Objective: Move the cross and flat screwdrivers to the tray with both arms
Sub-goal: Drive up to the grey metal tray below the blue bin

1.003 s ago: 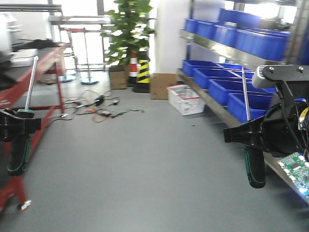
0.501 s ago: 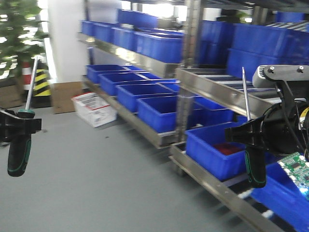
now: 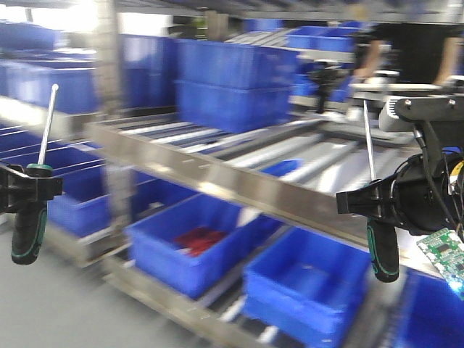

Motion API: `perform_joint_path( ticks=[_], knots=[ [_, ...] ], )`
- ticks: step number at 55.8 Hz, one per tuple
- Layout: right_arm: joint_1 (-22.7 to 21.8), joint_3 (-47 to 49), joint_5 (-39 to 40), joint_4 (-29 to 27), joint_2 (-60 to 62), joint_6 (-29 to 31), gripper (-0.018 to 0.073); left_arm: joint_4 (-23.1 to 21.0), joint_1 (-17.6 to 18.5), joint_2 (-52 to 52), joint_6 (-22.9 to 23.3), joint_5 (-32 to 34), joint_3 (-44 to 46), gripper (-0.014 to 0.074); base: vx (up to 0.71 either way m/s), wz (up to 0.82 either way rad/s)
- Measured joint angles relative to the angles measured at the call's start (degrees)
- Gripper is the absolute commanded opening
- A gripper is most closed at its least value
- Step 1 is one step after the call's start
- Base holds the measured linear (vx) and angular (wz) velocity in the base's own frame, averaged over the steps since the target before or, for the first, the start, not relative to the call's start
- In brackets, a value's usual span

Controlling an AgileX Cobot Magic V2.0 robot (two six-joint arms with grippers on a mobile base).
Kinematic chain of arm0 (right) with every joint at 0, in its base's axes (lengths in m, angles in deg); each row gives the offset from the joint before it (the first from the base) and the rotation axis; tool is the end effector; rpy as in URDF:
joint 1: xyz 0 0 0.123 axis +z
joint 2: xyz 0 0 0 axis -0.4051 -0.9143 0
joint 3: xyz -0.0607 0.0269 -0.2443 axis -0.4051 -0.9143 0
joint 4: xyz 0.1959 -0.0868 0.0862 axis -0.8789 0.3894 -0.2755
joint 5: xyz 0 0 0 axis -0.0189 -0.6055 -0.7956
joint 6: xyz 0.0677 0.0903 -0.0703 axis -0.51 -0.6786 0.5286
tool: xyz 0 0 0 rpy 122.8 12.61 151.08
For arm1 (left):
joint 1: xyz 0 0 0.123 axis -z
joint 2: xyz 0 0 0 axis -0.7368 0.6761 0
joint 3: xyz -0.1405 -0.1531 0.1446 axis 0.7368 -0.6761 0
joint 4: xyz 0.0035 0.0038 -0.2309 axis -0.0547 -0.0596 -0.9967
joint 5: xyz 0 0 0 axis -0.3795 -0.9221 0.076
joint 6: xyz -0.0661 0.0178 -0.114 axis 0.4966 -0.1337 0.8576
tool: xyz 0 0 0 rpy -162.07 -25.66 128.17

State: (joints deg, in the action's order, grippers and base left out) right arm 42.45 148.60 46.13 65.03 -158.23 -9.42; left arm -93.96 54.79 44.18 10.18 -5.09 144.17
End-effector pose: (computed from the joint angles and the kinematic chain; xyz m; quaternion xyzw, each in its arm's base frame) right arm 0.2937 0.0837 0.3478 -0.0566 0.8841 0.0603 0.4600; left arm 0.2878 -0.0678 0.3590 0.0682 0.8438 -0.1595 0.5078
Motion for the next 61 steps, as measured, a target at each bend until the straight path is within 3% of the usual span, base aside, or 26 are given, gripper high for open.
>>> perform_joint_path(
  ticks=[29, 61],
  knots=[
    [0.0, 0.0, 0.0, 0.06, 0.0, 0.0, -0.0008, -0.11, 0.0, 0.0, 0.0, 0.0, 0.0, 0.0003, 0.27, -0.79],
    [0.0, 0.0, 0.0, 0.06, 0.0, 0.0, -0.0008, -0.11, 0.0, 0.0, 0.0, 0.0, 0.0, 0.0003, 0.24, -0.36]
  ],
)
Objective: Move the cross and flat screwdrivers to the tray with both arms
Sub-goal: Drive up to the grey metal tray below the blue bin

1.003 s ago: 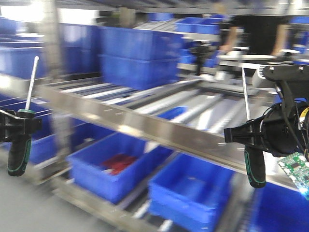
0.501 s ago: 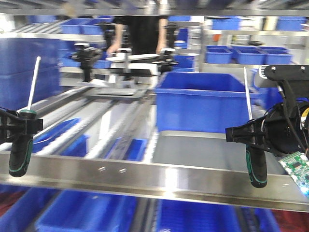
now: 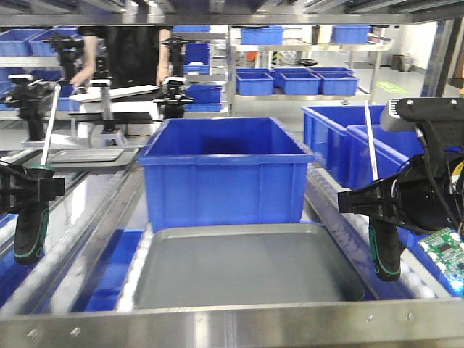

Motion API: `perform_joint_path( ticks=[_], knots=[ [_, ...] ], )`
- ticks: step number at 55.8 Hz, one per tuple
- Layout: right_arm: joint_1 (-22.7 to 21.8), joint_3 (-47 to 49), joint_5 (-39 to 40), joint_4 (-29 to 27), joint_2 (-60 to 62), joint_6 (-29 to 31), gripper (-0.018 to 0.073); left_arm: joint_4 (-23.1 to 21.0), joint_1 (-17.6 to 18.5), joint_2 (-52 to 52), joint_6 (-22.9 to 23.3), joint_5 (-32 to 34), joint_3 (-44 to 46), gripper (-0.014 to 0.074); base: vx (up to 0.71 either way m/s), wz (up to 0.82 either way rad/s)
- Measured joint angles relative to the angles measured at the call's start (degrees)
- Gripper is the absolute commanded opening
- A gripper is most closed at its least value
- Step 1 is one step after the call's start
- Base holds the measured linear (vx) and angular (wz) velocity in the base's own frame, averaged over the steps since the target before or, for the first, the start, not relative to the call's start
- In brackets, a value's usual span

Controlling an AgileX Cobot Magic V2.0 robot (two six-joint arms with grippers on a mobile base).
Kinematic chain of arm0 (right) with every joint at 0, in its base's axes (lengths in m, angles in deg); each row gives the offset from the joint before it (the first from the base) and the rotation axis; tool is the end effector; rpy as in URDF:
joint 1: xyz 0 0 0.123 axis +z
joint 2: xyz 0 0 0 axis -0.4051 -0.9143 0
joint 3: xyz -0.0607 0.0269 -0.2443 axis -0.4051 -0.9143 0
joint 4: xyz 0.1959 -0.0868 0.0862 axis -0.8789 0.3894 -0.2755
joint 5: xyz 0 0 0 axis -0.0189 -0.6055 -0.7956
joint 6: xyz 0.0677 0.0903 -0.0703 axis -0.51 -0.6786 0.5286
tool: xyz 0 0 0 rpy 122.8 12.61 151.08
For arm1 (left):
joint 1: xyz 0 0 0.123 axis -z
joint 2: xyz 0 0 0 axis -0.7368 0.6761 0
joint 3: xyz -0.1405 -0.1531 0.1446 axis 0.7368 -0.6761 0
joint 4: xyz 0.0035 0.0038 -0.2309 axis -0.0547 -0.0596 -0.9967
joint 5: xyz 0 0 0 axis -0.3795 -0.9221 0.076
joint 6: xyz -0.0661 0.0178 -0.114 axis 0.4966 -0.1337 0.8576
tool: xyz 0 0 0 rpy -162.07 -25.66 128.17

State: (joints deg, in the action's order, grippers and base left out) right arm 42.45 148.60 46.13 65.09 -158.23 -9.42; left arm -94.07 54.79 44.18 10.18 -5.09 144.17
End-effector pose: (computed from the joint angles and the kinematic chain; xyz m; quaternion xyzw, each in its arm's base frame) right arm 0.2937 0.0836 0.3478 -0.0568 0.8840 0.0599 0.4601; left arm 0.2878 -0.0679 0.3590 0.0678 0.8437 -0.1603 0.5078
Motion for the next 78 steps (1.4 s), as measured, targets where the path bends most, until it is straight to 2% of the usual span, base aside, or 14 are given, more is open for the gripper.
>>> perform_joint_path(
  ticks=[34, 78],
  knots=[
    [0.0, 0.0, 0.0, 0.0, 0.0, 0.0, -0.0008, -0.01, 0.0, 0.0, 0.0, 0.0, 0.0, 0.0003, 0.18, -0.07],
    [0.0, 0.0, 0.0, -0.07, 0.0, 0.0, -0.0008, -0.01, 0.0, 0.0, 0.0, 0.0, 0.0, 0.0003, 0.01, 0.01]
  ],
)
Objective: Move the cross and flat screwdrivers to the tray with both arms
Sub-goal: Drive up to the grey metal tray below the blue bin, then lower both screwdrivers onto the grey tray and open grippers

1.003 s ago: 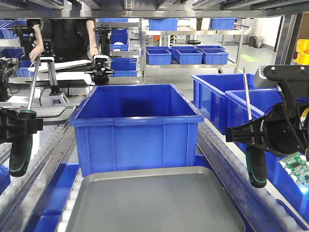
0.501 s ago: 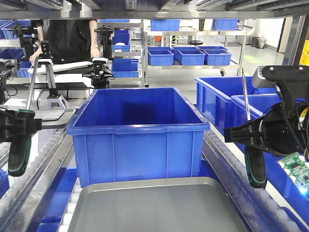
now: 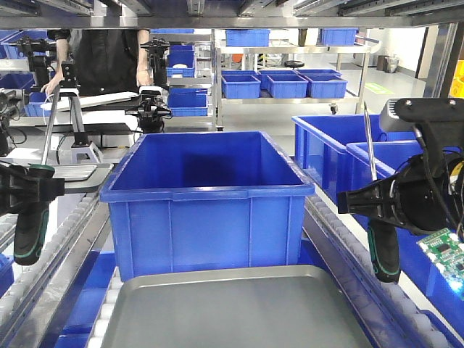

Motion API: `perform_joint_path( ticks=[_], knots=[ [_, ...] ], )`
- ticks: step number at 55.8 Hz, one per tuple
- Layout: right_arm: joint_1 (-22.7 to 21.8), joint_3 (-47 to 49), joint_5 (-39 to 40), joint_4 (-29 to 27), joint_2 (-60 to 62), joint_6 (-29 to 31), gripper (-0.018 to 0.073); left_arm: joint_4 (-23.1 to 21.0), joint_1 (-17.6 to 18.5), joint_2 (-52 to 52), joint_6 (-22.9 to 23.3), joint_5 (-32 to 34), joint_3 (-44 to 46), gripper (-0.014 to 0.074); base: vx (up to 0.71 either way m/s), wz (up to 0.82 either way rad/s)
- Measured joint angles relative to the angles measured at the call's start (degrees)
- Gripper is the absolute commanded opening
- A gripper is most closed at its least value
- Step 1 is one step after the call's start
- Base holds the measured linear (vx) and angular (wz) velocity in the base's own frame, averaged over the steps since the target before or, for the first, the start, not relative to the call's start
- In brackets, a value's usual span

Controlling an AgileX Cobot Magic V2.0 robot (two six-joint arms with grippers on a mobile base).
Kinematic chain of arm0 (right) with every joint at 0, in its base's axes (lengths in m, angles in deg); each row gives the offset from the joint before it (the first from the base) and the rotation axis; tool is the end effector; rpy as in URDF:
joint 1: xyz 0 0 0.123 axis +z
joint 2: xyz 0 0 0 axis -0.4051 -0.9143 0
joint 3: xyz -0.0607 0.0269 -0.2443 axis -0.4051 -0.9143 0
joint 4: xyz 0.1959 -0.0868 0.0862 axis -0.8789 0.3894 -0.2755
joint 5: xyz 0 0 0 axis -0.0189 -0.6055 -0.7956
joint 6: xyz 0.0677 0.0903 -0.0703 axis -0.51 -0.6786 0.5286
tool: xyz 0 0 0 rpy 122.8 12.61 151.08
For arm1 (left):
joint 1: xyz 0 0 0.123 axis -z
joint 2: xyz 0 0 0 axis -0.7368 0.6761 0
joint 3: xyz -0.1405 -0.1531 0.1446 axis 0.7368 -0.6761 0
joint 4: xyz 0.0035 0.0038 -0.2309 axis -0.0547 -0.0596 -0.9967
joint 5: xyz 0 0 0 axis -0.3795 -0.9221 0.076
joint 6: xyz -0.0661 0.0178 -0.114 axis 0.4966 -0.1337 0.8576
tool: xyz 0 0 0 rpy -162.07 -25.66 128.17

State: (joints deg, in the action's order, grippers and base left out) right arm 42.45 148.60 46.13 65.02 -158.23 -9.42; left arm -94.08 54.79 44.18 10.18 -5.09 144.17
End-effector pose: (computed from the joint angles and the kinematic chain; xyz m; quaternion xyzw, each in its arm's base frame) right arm 0.2936 0.0837 0.3478 -0.0566 0.8841 0.0604 0.4600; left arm 0.2878 -0.0679 0.3590 0.0678 0.8437 -0.1604 0.5078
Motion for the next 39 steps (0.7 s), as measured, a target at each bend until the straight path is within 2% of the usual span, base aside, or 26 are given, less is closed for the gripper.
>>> perform_joint_path(
  ticks=[19, 26, 32, 39],
  knots=[
    [0.0, 0.0, 0.0, -0.46, 0.0, 0.0, -0.0008, -0.2, 0.0, 0.0, 0.0, 0.0, 0.0, 0.0003, 0.0, 0.0],
    [0.0, 0.0, 0.0, -4.75, -0.26, 0.26, -0.0008, -4.77, 0.12, 0.52, -0.06, 0.0, 0.0, 0.0003, 0.0, 0.0],
    [0.63, 0.0, -1.29, -9.76, -2.07, 3.64, -0.0008, -8.64, 2.09, 2.09, -1.33, -0.58, 0.0, 0.0003, 0.0, 0.0],
    [3.5, 0.0, -4.3, -13.02, -5.89, 6.36, -0.0008, -11.01, 6.95, 5.16, -1.47, -2.99, 0.0, 0.0003, 0.0, 0.0]
  ],
)
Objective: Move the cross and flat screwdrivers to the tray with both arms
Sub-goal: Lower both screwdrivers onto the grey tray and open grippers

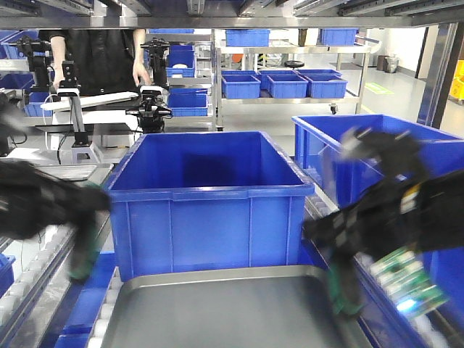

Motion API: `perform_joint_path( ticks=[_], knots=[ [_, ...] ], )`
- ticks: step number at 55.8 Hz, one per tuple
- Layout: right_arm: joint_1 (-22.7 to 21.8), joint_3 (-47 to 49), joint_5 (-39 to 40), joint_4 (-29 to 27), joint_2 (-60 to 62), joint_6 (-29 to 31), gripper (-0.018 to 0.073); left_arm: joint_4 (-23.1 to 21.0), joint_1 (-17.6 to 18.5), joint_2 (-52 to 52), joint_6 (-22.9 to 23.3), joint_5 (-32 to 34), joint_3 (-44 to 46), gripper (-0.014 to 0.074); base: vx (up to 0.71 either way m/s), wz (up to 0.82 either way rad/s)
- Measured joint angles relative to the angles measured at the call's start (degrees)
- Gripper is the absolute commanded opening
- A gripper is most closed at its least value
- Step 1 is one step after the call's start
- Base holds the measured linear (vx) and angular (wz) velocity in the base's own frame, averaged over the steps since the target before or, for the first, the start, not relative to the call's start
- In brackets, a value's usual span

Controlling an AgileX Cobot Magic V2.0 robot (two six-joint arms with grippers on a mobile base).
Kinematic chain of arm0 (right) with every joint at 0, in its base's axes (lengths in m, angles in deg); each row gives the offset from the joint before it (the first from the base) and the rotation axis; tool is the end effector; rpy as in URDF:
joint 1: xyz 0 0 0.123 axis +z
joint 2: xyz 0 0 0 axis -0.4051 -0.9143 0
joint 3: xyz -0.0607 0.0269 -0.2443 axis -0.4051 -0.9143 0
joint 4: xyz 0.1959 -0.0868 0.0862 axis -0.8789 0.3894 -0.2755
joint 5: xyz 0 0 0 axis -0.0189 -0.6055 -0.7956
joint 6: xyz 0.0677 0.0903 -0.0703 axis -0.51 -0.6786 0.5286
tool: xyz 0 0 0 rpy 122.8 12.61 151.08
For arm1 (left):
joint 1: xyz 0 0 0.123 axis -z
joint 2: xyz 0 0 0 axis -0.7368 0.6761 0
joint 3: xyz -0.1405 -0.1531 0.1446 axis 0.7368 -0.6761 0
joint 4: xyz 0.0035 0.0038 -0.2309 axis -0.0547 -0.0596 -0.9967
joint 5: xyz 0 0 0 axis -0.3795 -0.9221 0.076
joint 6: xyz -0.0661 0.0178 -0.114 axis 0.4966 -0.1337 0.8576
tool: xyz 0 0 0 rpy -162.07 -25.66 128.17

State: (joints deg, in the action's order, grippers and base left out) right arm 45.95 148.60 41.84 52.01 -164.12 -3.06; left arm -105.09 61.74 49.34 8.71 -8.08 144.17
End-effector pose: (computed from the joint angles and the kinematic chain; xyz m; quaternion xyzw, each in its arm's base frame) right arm 0.2938 0.1260 0.3072 -0.0962 0.9200 0.1300 0.3569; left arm 0.2891 -0.1214 0.3341 0.0891 0.8588 -0.2667 0.4283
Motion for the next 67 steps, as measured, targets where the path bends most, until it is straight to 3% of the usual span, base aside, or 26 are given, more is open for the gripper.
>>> perform_joint_path(
  ticks=[8, 16, 26, 34, 44, 57, 67],
  knots=[
    [3.33, 0.0, -0.7, -1.97, -4.68, 0.49, -0.0008, -1.56, 5.27, 5.43, 3.56, -1.69, 0.0, 0.0003, 0.0, 0.0],
    [4.3, 0.0, -0.76, -3.9, -8.28, 0.69, -0.0004, -1.64, 8.04, 11.26, 6.3, -2.89, 0.0, 0.0003, 0.0, 0.0],
    [4.3, 0.0, -0.65, -4.65, -11.07, 0.01, 0.002, -3.76, 9.0, 15.86, 6.98, -3.66, 0.0, 0.0015, 0.0, 0.0],
    [4.3, 0.0, -0.38, -4.99, -12.11, -0.38, 0.0081, -4.68, 9.0, 18.33, 7.02, -3.27, 0.0, 0.0085, 0.0, 0.0],
    [4.3, 0.0, 0.96, -5.12, -13.18, -0.5, 0.0235, -5.85, 9.0, 20.66, 7.21, -3.13, 0.0, 0.0274, 0.0, 0.0],
    [4.3, 0.0, 0.81, -5.6, -13.59, -1.49, 0.0552, -6.35, 9.0, 21.13, 7.21, -3.73, 0.0, 0.0561, 0.0, 0.0],
    [4.3, 0.0, 0.36, -5.47, -13.59, -1.66, 0.0682, -6.33, 9.0, 21.13, 7.05, -3.87, 0.0, 0.0637, 0.0, 0.0]
  ],
)
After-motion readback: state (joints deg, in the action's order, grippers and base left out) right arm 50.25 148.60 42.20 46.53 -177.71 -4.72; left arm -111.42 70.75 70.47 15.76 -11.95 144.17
